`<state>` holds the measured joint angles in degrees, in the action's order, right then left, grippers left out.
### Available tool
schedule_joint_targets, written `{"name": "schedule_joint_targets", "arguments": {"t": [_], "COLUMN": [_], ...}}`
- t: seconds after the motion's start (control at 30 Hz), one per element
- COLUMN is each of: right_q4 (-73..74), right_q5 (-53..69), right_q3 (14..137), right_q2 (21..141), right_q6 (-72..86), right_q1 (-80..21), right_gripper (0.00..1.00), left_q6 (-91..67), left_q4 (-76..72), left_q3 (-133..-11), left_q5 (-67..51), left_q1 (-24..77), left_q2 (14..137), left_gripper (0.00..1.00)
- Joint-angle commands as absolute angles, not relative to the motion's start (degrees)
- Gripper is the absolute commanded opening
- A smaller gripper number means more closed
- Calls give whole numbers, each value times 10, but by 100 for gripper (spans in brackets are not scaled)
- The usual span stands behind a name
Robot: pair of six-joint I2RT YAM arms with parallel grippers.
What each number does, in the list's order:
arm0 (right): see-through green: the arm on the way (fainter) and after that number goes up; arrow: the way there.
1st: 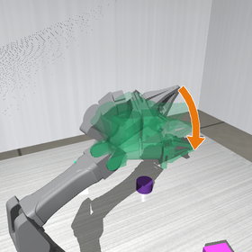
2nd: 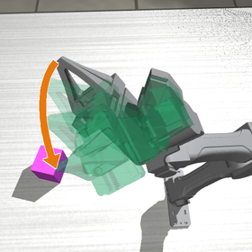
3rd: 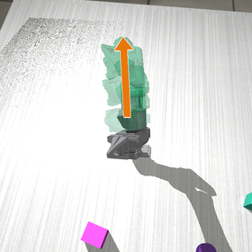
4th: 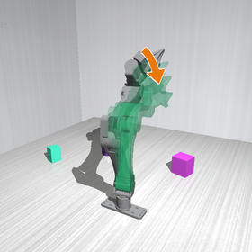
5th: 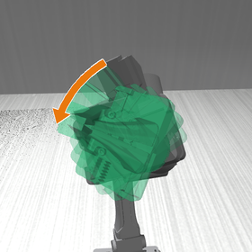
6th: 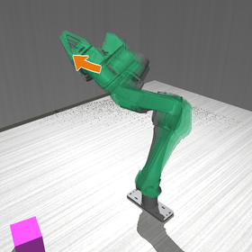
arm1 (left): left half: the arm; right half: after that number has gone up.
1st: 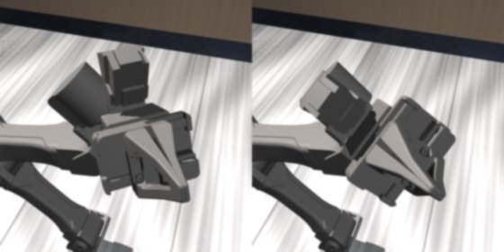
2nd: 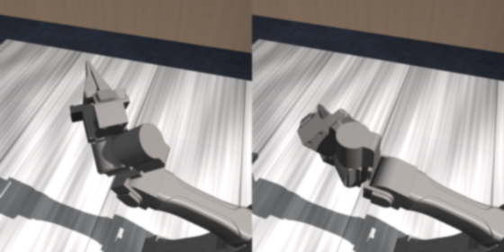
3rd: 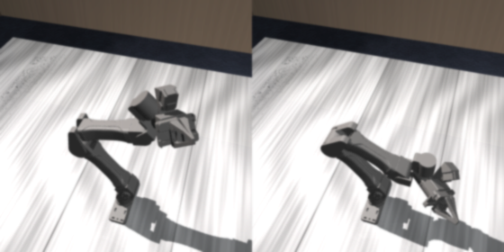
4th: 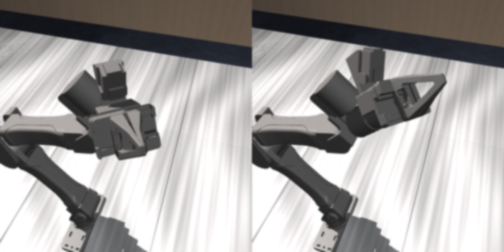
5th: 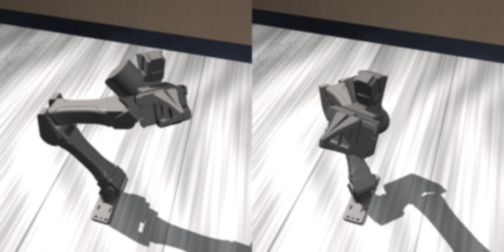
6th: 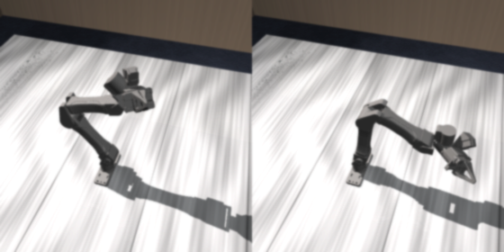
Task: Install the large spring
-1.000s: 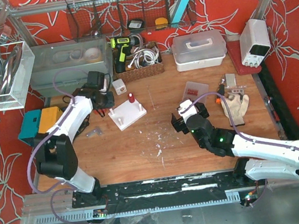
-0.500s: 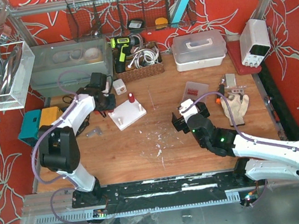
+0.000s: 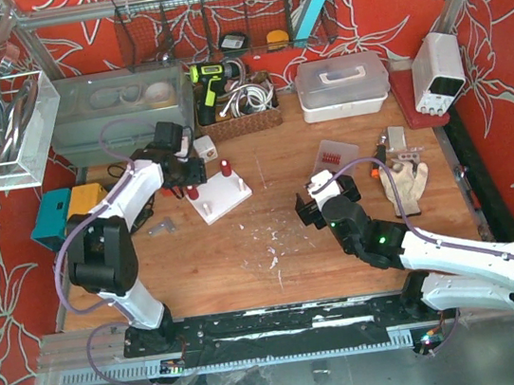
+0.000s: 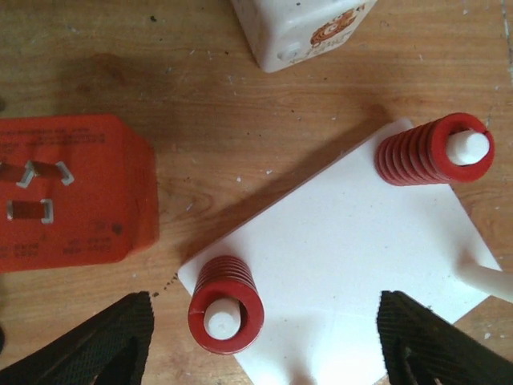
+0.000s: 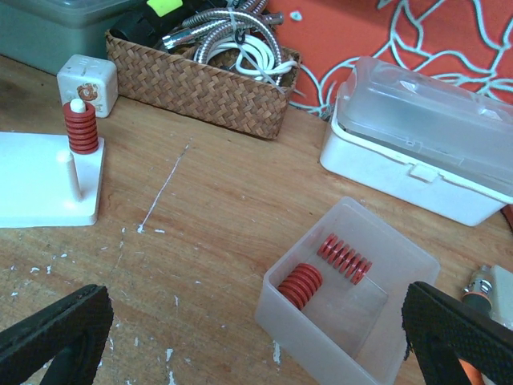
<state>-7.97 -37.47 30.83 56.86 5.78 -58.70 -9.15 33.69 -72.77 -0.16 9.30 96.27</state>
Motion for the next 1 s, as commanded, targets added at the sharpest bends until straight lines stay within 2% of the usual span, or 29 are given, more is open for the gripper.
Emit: {"name": "schedule_joint_targets", "arguments": {"t": [0.0,0.17,0.4,0.57,0.77,0.87,0.97], "right_q4": [-81,-71,-12,11,98,113,140], "right_q5": [-397,-401,-347,-272,-258,-234,-246], "right_q3": [303,304,317,336,416,451,501], "right_q2": [557,554,559,576,635,668,714], "right_q6": [70,81,144,134,102,76,31], "right_q1": [-581,-565,-488,-428,-385,-352,-333], "right_gripper": [99,99,99,99,98,95,88], "left_q6": [-100,-133,-240,-252,-242,-214,-202], "left_q4": [329,241,29,-37,-147,-196,-231], "left_q3": [-736,-677,-516,-447,-371,-336,-297], "left_q5": [-20,-114,-248,-205,-166,-142,-129], "left_q1": [89,88,109,197,322,364,380], "left_q2": [920,833,694,649,630,623,611], "left_gripper": [81,99,100,100,100,100,100]}}
